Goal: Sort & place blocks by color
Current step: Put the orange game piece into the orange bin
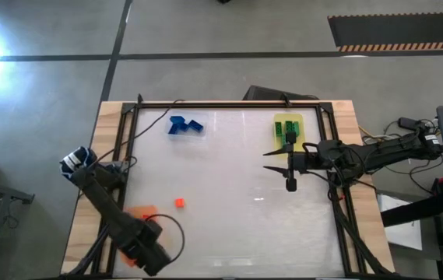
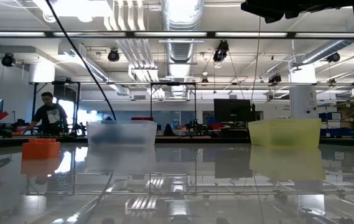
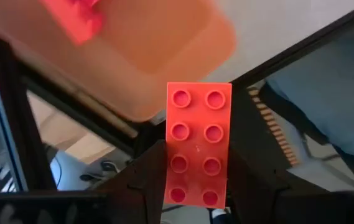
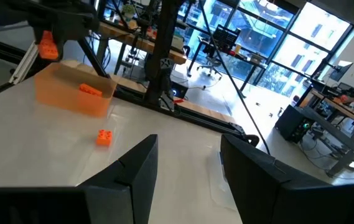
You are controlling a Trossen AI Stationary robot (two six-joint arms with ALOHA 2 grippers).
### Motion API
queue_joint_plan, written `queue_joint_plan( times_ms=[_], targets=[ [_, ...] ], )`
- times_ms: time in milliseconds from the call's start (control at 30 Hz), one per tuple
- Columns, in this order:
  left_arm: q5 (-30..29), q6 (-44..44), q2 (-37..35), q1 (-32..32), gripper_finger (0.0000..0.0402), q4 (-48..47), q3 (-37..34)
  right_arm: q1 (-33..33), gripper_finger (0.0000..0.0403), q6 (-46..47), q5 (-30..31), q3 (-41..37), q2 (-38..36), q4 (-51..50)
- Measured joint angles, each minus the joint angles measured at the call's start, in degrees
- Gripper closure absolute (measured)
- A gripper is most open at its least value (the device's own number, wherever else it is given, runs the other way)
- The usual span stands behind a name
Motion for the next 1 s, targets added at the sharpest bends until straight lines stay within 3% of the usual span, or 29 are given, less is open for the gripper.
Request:
queue_joint_plan(
  times_ms=[233,1000],
  targets=[
    [-0.6,-7.0,0.0,-2.8,0.0268,-0.2,-0.8,0.0,0.0236,0.0,0.0,0.1,0.0,0.0],
    [-0.3,-5.2,0.1,-2.8,0.0265,0.0,-12.9,0.0,0.0236,0.0,0.0,0.1,0.0,0.0]
  ],
)
